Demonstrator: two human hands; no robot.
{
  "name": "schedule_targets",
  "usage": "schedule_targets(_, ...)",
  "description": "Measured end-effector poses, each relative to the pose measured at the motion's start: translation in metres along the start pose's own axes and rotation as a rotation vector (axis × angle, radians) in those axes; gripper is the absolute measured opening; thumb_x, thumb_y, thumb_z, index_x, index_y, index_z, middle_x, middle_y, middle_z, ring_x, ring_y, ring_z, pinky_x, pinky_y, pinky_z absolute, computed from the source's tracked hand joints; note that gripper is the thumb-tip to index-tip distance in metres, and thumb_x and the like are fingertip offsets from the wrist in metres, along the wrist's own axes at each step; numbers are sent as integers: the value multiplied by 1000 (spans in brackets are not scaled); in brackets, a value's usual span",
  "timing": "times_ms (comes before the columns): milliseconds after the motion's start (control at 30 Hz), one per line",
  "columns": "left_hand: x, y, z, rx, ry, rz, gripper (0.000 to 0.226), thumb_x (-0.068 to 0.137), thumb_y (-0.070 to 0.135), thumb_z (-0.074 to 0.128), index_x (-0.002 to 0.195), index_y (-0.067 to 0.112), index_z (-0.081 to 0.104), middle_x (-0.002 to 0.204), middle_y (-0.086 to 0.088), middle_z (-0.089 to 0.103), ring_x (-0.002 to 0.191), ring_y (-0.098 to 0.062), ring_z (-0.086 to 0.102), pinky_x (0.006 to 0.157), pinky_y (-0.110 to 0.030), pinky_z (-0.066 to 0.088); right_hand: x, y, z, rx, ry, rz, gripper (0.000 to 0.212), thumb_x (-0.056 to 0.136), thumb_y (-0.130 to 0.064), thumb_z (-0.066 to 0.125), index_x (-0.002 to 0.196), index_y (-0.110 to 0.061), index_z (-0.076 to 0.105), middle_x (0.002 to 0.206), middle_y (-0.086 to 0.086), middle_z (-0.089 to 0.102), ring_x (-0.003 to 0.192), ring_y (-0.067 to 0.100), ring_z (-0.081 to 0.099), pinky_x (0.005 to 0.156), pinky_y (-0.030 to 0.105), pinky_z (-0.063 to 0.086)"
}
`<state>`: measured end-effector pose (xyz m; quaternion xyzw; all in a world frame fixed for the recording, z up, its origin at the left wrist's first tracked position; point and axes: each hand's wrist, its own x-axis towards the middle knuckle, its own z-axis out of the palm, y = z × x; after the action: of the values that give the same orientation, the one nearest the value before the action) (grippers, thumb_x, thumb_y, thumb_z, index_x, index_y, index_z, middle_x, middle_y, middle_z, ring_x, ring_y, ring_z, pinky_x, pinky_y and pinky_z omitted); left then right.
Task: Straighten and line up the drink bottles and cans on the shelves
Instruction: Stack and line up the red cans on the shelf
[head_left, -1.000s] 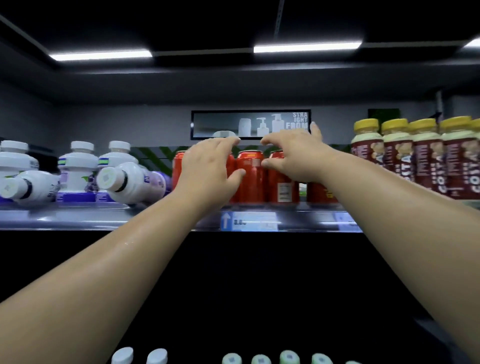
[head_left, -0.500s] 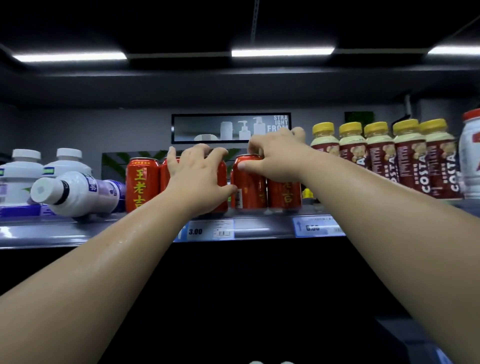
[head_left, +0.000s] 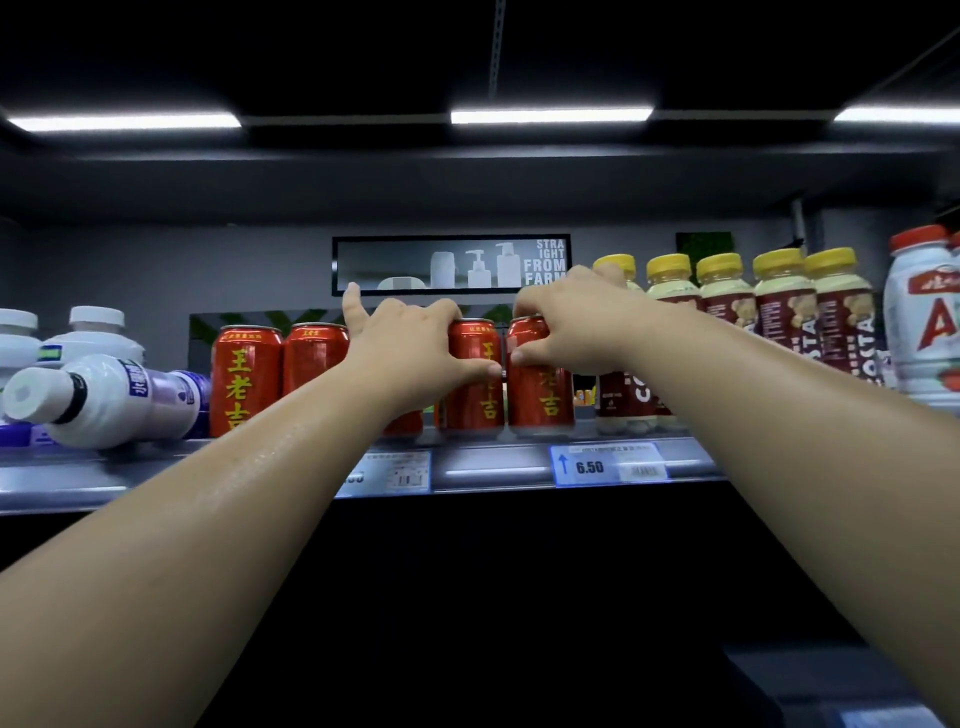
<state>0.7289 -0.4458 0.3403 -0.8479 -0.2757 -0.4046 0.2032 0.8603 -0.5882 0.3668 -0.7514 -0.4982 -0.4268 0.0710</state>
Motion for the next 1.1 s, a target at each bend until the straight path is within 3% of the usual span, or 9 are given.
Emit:
schedule_targets(67, 2, -2, 1, -68, -19, 1, 69, 78, 81, 47, 130, 37, 46, 106, 5, 61, 130, -24, 44, 115, -64, -8, -3, 4, 1, 57, -34, 6, 42, 93, -58, 54, 129, -36, 47, 124, 0, 59, 122, 26, 43, 92, 41, 25)
schedule_targets(200, 1, 0, 2, 3, -75, 44, 82, 70, 90, 43, 134, 40, 39, 122, 4, 62, 139, -27, 33, 112, -66, -15, -7, 11, 10, 58, -39, 19, 63, 78, -77, 54, 131, -45, 43, 122, 0, 56, 131, 25, 29, 100, 51, 23)
schedule_targets(333, 2, 6, 4, 21, -17, 32, 81, 71, 90, 42, 133, 37, 40, 118, 2, 63, 130, -27, 43, 115, -62, -1, -8, 10, 14, -7, 42, -7, 64, 79, -78, 54, 127, -35, 46, 115, -1, 60, 125, 25, 34, 99, 52, 24)
schedule_targets(467, 2, 5, 6, -8, 14, 43, 79, 72, 89, 41, 132, 38, 40, 116, 1, 63, 128, -26, 44, 115, -57, 5, -5, 12, 11, 1, 115, -23, 52, 82, -80, 49, 107, -34, 49, 99, -4, 52, 119, 22, 36, 98, 51, 28)
schedule_targets(567, -1, 4, 8, -16, 32, 51, 77, 74, 88, 38, 133, 38, 40, 117, 1, 62, 129, -25, 43, 114, -56, 2, -3, 16, 10, -31, 76, 4, 54, 88, -78, 35, 116, -36, 55, 116, 2, 61, 132, 23, 32, 111, 57, 7)
schedule_targets(633, -1, 4, 9, -21, 38, 53, 76, 76, 87, 38, 133, 38, 41, 117, 0, 62, 130, -26, 42, 115, -57, 2, -3, 16, 13, -40, 18, 23, 55, 93, -74, 29, 128, -39, 53, 129, 6, 59, 143, 26, 26, 114, 61, -13)
schedule_targets(667, -1, 4, 9, -23, 38, 53, 75, 76, 86, 38, 133, 37, 41, 116, -1, 62, 129, -26, 43, 115, -57, 2, -3, 15, 14, -33, 1, 29, 54, 94, -72, 28, 130, -39, 52, 131, 8, 57, 144, 27, 25, 114, 62, -16)
schedule_targets(867, -3, 5, 11, -27, 57, 62, 70, 79, 84, 34, 128, 36, 42, 109, 0, 61, 127, -26, 43, 114, -57, 2, -5, 15, 15, -24, 44, 18, 53, 95, -71, 27, 121, -35, 54, 119, 6, 62, 133, 25, 33, 111, 57, 6)
schedule_targets(1100, -6, -2, 11, -40, 39, 96, 78, 74, 88, 31, 136, 40, 36, 123, 0, 60, 132, -26, 41, 116, -59, 3, -10, 13, 15, -3, 45, 50, 57, 91, -76, 27, 128, -41, 52, 129, -1, 60, 139, 25, 29, 114, 60, -3)
